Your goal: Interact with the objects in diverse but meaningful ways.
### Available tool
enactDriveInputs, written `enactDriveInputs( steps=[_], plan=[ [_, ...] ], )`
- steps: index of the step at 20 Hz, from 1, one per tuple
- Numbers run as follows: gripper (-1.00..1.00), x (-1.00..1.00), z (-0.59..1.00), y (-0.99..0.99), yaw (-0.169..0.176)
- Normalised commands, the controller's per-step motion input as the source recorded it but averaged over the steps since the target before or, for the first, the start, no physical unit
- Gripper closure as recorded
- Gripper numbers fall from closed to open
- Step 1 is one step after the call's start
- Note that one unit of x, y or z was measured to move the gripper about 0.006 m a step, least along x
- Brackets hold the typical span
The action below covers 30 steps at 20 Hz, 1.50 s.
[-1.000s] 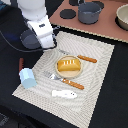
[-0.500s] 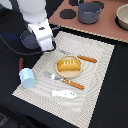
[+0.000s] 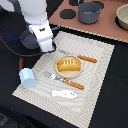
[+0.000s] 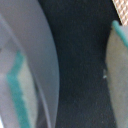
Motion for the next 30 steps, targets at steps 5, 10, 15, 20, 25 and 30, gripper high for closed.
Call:
enactDriveInputs(
  steps=[5, 10, 15, 20, 25, 30],
  plan=[
    [1.00, -0.02, -0.16, 0.07, 0.000],
    [1.00, 0.00, -0.13, 0.07, 0.000],
    [1.00, -0.02, -0.01, 0.13, 0.000],
    [1.00, -0.23, 0.68, 0.42, 0.000],
    [1.00, -0.33, 0.69, 0.36, -0.045],
    [1.00, -0.18, 0.56, 0.25, -0.098]
  ],
)
